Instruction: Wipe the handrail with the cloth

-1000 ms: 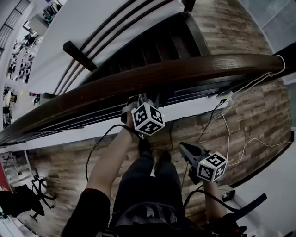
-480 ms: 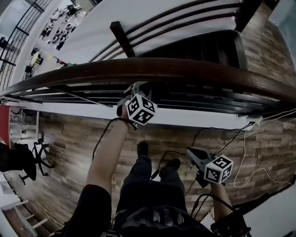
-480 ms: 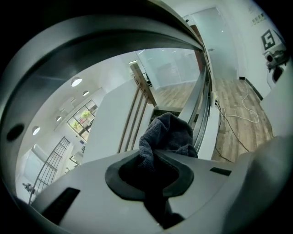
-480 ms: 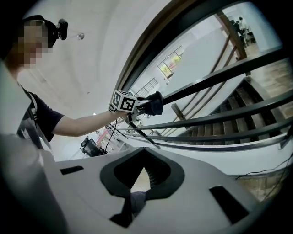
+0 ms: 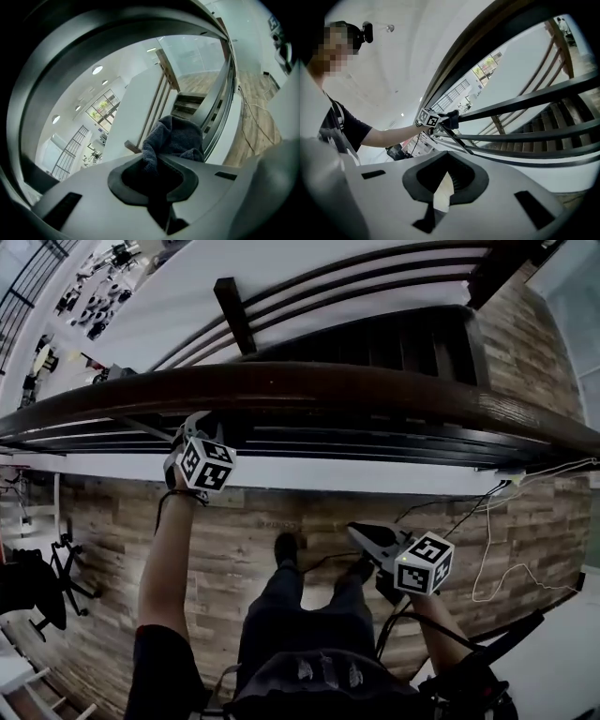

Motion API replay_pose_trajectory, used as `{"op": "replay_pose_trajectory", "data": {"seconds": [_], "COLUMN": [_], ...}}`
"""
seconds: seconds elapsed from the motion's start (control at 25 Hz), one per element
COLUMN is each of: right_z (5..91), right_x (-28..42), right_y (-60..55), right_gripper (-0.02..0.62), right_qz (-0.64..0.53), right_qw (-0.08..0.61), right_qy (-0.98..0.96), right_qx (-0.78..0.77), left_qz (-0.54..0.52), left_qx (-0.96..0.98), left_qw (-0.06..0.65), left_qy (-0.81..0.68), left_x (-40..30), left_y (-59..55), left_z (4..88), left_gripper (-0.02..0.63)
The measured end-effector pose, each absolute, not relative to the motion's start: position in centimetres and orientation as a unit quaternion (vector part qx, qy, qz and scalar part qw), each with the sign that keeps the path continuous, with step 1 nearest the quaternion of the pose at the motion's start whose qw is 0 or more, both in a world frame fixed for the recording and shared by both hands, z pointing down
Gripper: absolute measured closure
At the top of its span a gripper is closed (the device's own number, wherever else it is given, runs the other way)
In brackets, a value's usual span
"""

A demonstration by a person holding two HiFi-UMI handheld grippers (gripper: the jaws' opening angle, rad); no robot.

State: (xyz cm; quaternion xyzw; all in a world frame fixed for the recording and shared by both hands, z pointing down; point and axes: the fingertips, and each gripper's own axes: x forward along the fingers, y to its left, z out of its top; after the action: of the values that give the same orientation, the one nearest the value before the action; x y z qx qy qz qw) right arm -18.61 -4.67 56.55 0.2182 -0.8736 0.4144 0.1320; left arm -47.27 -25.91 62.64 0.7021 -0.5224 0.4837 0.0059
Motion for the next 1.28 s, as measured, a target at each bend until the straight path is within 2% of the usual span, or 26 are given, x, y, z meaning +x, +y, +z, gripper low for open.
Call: {"op": "replay_pose_trajectory", "data": {"seconds": [0.28,0.52,0.64,0.8,0.96,1.04,1.28], "right_z": [56.7,53.6,50.0,47.2,43.8,42.0,40.0], "right_x": [-28.7,-27.5,-27.8,-25.9,-24.1,-23.5,-21.4], "right_y": [-4.1,0.1,-1.2,0.0,1.1,2.0,7.6], "right_gripper": [0.594,0.594,0.594,0.594,0.594,0.594,0.594], "right_qz": [0.384,0.338,0.304,0.297,0.288,0.273,0.259], "right_qw": [0.187,0.189,0.174,0.129,0.072,0.057,0.038], "right_qy": [-0.882,-0.899,-0.911,-0.915,-0.92,-0.924,-0.932], "right_qx": [0.199,0.204,0.218,0.242,0.256,0.261,0.252], "left_qz": [0.574,0.575,0.544,0.39,0.159,0.086,0.064], "left_qx": [0.633,0.63,0.637,0.719,0.853,0.886,0.908], "left_qw": [-0.025,-0.017,-0.017,-0.016,0.024,0.042,0.015], "left_qy": [-0.519,-0.521,-0.545,-0.576,-0.497,-0.454,-0.414], "left_x": [-60.4,-58.0,-57.5,-51.4,-42.0,-38.4,-30.4], "left_y": [-26.4,-23.4,-23.9,-17.6,-8.1,-3.6,8.0], "left_z": [63.1,63.8,60.3,52.3,42.2,38.3,34.9], "left_gripper": [0.564,0.565,0.565,0.565,0.563,0.563,0.563]}}
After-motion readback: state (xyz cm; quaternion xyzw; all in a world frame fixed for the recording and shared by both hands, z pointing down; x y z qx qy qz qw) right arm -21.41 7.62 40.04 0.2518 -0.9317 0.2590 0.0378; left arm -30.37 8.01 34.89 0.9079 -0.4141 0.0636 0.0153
